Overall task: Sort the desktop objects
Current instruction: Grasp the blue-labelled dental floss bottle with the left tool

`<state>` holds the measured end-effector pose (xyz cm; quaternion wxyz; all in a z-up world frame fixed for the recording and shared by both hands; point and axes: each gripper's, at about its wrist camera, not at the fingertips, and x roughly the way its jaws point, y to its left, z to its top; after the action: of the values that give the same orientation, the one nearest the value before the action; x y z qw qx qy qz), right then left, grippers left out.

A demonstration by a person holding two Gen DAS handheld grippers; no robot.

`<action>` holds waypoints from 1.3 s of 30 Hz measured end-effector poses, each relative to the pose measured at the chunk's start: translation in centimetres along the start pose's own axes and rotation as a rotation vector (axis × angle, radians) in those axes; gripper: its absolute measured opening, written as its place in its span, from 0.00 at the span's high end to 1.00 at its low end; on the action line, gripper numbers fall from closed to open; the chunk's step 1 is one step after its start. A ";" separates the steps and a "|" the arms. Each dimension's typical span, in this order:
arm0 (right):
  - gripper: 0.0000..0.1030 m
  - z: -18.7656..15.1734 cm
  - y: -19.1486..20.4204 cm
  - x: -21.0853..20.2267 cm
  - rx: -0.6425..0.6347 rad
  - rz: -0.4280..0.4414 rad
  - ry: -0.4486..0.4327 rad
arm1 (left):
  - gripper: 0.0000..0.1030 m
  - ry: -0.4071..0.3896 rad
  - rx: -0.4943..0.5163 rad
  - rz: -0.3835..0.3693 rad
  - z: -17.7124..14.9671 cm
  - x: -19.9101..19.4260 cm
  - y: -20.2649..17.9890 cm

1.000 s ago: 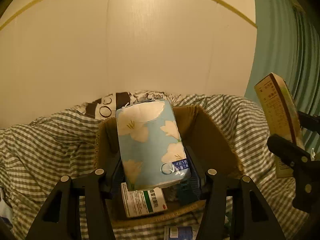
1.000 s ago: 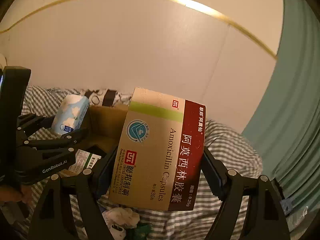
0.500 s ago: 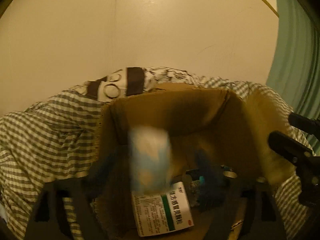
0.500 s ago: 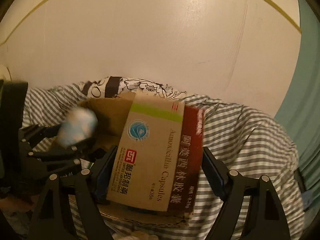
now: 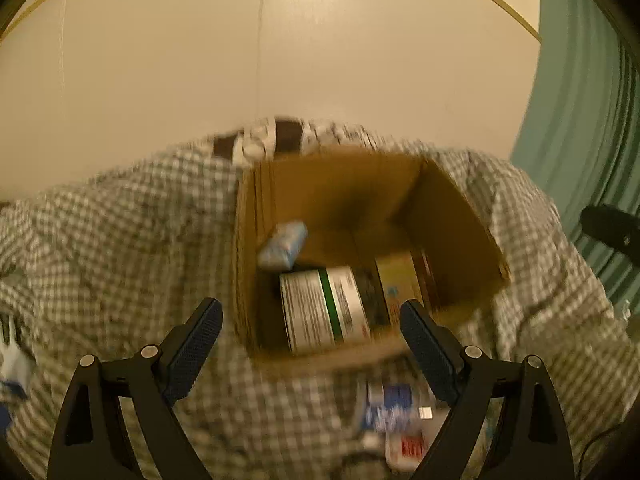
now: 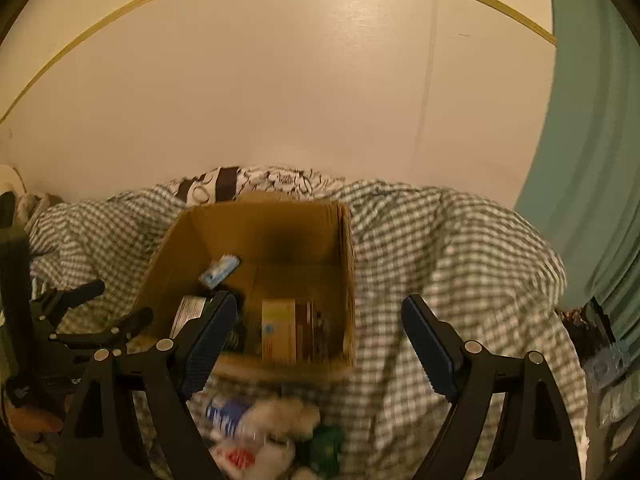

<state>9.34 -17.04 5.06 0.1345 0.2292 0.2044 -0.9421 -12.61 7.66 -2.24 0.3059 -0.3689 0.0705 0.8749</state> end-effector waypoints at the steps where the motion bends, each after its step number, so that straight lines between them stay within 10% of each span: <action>1: 0.18 -0.8 -0.1 -0.7 -0.001 -0.007 0.010 | 0.10 0.025 -0.010 -0.007 -1.5 -0.2 -0.1; 12: 0.18 -7.5 -2.1 -0.3 0.145 -0.006 0.174 | 0.07 0.188 0.055 -0.134 -9.7 3.1 -4.2; 39: 0.18 -11.8 0.9 14.7 0.166 -0.005 0.420 | 0.12 0.221 -0.012 -0.290 -11.2 11.8 -4.7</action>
<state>1.48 -14.96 -11.98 0.0672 0.4299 0.1503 -0.8877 -9.46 13.23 -17.93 0.4172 -0.4711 0.0446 0.7759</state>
